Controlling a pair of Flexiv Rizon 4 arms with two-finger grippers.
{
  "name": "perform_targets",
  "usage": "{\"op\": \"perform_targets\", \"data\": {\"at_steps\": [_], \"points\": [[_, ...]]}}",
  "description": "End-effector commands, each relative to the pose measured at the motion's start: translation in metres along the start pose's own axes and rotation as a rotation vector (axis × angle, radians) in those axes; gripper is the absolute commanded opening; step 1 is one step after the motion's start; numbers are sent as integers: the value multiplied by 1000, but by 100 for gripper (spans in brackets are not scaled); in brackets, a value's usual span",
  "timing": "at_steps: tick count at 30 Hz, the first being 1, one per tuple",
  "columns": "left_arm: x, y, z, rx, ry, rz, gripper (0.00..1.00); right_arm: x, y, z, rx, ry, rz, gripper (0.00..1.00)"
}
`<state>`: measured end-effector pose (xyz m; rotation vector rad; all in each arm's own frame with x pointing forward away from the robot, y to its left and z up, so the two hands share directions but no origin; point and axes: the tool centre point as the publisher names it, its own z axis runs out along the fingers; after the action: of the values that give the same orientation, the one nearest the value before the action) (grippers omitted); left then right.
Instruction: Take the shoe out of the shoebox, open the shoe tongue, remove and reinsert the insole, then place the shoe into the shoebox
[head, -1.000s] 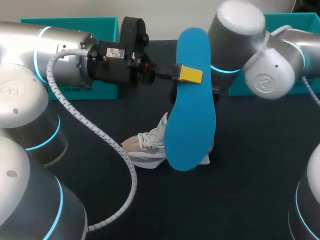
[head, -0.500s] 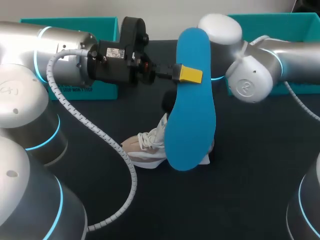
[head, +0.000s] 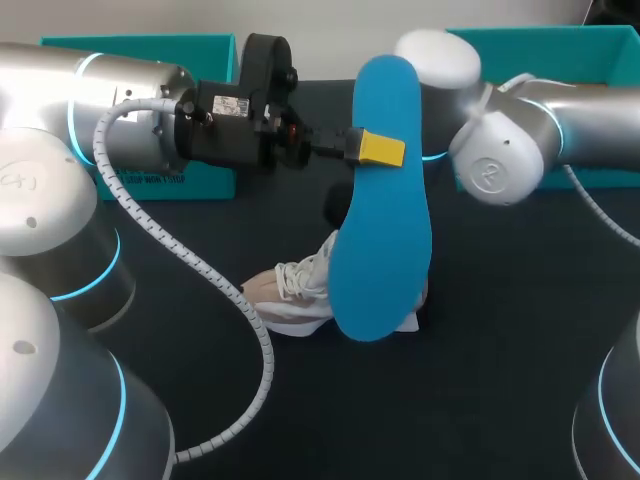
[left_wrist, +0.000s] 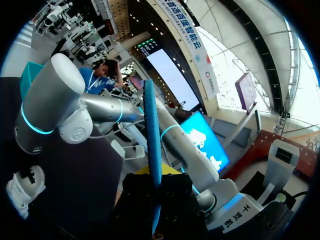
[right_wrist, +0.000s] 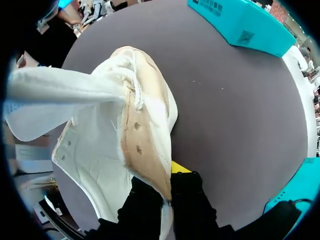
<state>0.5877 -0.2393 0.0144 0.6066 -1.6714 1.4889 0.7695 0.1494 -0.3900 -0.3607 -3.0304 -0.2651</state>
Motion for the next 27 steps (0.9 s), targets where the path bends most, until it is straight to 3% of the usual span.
{"op": "perform_targets", "data": {"at_steps": [1,5,12,15,18,27], "points": [[-1,2,1,2,-1,0,0,2,-9,-18,-9,16,78,0],[-1,2,1,2,-1,0,0,8,-12,-35,-16,84,242,0],[-1,2,1,2,-1,0,0,19,-6,-42,-151,41,567,0],[-1,2,1,2,-1,0,0,23,-2,-42,-137,32,697,0],[-1,2,1,2,-1,0,0,31,-4,-44,-191,-10,836,0],[-1,2,1,2,-1,0,0,31,-4,-44,-191,-10,836,0]]}}
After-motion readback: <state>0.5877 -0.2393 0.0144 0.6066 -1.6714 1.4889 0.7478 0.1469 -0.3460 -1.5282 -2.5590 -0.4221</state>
